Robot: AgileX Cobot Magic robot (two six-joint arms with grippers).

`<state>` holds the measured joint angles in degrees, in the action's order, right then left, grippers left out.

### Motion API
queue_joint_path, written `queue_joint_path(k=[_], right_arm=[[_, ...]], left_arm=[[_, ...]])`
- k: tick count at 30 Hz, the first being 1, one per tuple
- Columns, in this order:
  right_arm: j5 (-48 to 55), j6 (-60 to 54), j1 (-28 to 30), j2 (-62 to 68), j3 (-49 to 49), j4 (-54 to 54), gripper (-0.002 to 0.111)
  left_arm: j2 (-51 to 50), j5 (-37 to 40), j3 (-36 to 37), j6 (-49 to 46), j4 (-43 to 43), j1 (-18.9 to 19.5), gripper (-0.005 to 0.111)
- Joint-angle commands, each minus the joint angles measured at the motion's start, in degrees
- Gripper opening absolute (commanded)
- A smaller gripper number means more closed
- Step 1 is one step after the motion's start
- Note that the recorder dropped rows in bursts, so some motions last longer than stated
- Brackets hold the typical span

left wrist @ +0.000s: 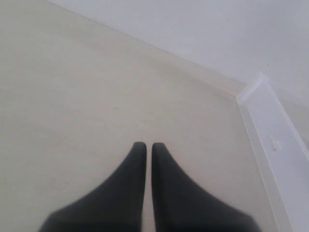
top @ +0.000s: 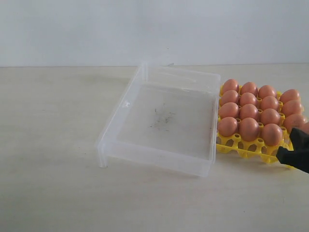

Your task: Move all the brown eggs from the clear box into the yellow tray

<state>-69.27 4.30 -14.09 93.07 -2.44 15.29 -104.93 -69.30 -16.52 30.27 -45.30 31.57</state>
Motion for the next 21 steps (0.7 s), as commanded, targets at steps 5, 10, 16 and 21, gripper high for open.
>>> queue_joint_path(k=[5,10,16,21], right_arm=[[5.81,2.81,0.45,6.38,-8.74,3.74,0.000],[5.85,6.19,0.45,8.57,-9.04,5.28,0.000],[9.89,7.31,0.45,8.93,-9.04,5.24,0.000],[9.27,6.46,0.45,8.93,-9.04,5.01,0.000]], left_arm=[[0.59,-0.66,0.32,-0.40,-0.16,-0.19,0.004],[0.59,-0.66,0.32,-0.40,-0.16,-0.19,0.004],[0.59,-0.66,0.32,-0.40,-0.16,-0.19,0.004],[0.59,-0.66,0.32,-0.40,-0.16,-0.19,0.004]])
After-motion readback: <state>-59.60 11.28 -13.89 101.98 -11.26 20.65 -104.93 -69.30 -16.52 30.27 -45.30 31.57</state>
